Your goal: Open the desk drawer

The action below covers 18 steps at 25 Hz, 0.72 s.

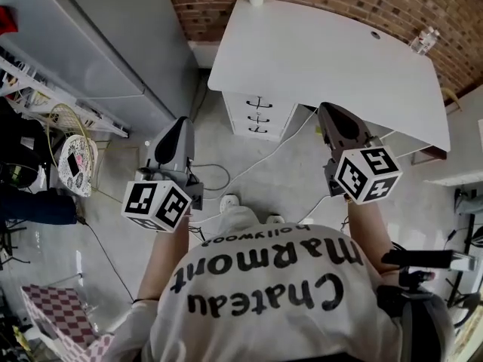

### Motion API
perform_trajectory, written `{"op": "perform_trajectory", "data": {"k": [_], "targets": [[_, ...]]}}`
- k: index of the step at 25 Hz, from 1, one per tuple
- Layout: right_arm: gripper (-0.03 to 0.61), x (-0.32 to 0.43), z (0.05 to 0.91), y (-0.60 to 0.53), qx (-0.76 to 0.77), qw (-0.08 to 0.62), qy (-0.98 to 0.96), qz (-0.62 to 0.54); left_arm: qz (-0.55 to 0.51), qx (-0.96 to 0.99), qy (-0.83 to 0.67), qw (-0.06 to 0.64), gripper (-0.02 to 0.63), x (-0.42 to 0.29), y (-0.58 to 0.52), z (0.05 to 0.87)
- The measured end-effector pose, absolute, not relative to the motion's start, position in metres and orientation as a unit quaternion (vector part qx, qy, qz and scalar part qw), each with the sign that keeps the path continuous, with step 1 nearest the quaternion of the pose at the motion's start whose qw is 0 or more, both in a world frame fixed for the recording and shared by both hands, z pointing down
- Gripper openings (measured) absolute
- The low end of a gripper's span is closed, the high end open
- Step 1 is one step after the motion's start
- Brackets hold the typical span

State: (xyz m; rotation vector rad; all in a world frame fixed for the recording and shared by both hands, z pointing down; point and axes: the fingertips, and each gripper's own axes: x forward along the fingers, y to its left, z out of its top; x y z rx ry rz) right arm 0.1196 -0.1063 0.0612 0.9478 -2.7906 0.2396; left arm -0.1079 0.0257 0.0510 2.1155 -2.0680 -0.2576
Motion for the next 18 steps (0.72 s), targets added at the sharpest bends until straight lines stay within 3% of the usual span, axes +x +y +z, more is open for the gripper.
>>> {"op": "perform_trajectory", "data": {"k": [18], "targets": [[0.011, 0.036, 0.076, -0.108, 0.422, 0.067, -0.898, 0.106, -0.053, 0.789, -0.604, 0.1, 0.015, -0.208, -0.028, 0.062]]}}
